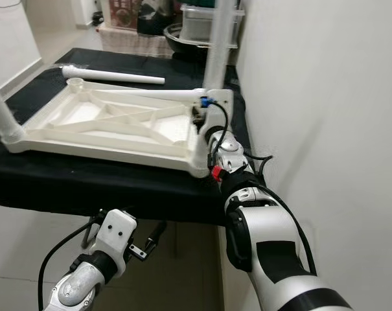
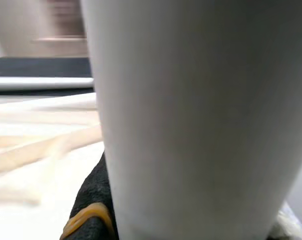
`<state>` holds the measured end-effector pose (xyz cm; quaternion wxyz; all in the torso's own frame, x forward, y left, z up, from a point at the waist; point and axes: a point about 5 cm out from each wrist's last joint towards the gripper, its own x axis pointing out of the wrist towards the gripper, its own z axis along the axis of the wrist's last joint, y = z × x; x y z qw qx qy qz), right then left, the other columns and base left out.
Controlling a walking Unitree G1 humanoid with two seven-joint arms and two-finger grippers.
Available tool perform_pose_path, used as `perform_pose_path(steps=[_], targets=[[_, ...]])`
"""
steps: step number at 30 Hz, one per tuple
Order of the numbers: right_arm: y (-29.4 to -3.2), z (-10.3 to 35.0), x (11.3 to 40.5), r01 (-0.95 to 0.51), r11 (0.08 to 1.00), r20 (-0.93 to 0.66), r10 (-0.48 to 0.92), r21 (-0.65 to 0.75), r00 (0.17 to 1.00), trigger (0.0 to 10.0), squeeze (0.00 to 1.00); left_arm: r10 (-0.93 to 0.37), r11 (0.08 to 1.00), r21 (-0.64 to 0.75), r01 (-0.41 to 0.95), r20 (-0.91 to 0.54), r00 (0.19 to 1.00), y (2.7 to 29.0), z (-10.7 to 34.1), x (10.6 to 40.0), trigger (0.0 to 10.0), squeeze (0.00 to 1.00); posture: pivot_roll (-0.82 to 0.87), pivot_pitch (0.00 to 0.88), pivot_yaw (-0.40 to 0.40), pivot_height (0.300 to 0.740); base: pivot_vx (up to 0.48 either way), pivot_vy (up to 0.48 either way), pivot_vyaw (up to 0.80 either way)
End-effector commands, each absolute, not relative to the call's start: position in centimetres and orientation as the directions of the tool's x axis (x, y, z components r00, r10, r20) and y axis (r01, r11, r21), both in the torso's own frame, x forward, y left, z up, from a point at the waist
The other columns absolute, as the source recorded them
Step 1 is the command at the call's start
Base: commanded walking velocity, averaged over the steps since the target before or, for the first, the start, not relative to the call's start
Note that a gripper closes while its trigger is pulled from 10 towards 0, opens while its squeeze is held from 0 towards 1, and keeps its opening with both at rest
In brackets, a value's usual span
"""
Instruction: Building children table
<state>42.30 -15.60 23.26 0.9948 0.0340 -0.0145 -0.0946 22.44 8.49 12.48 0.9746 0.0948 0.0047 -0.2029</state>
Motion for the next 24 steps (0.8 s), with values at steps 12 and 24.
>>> perform_pose_path(steps=[12, 24], targets=[[-13.3, 22.7, 42.0, 0.272, 0.940, 0.012, -0.280, 0.207, 0.960, 10.0, 0.00, -0.396, 0.897, 0.189, 0.400, -0.059, 0.916, 8.4, 12.2, 22.4, 10.0, 0.00, 0.09, 0.085, -0.095, 0.740, 0.000, 0.000, 0.00], [-8.7, 23.8, 41.5, -0.222, 0.968, 0.195, 0.196, 0.119, 0.961, 10.0, 0.41, -0.421, 0.894, 0.233, 0.383, 0.148, 0.895, 8.1, 14.8, 21.7, 10.0, 0.00, 0.09, 0.086, -0.098, 0.740, 0.000, 0.000, 0.00]])
